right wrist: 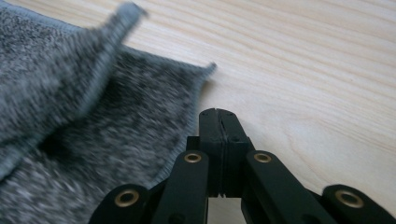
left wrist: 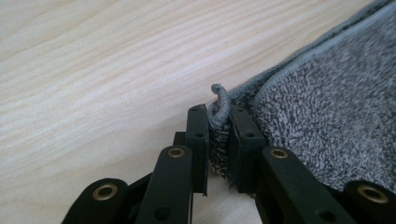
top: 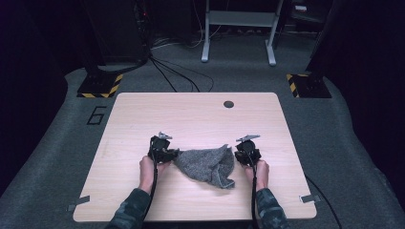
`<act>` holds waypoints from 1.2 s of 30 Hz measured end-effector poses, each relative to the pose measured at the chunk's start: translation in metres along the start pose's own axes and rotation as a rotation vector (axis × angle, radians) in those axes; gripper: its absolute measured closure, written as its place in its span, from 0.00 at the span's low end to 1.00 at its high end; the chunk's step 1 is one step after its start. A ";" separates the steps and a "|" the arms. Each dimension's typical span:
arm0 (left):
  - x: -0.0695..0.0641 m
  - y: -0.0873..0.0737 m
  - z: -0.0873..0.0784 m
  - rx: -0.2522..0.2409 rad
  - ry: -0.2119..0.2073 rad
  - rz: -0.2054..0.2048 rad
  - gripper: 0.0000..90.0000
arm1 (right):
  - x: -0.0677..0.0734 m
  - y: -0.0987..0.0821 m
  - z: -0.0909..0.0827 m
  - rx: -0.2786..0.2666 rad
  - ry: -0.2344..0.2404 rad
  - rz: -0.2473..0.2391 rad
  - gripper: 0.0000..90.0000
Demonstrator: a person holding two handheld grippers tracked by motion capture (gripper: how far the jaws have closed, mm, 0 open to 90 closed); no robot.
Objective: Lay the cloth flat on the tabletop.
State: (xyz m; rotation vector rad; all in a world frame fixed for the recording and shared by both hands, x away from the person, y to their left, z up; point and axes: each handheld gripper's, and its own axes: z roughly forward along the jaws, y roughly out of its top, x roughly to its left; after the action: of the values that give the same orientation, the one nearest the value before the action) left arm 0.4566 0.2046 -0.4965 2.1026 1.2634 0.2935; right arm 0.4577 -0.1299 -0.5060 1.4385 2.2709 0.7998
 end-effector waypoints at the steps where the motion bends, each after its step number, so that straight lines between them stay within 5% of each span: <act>1: 0.003 -0.002 -0.001 -0.006 -0.018 -0.017 0.85 | -0.001 -0.001 0.000 -0.003 0.003 0.008 1.00; 3: 0.005 -0.002 -0.002 0.002 -0.027 -0.019 0.75 | -0.003 0.000 -0.001 0.008 0.013 0.017 0.98; 8: 0.006 0.002 -0.003 -0.015 -0.024 -0.013 0.56 | -0.003 0.012 -0.017 -0.084 0.120 0.045 0.73; 14: 0.005 0.004 -0.001 -0.006 -0.035 0.020 0.65 | 0.010 0.034 -0.024 -0.126 0.242 0.099 0.62; 18: 0.004 0.004 0.000 -0.002 -0.055 0.037 0.79 | 0.017 0.041 -0.009 -0.044 0.247 0.100 0.57; 25: 0.003 0.001 -0.001 -0.021 -0.055 0.045 0.94 | 0.022 0.033 0.014 0.021 0.270 0.097 0.95; 36: 0.009 -0.005 -0.015 -0.098 -0.065 0.004 0.94 | 0.012 0.032 -0.012 -0.050 0.205 0.081 0.97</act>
State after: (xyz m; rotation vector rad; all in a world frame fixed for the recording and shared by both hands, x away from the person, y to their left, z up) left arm 0.4496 0.2202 -0.4896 2.0153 1.1838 0.2815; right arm 0.4686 -0.1117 -0.4763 1.4946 2.3331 1.0659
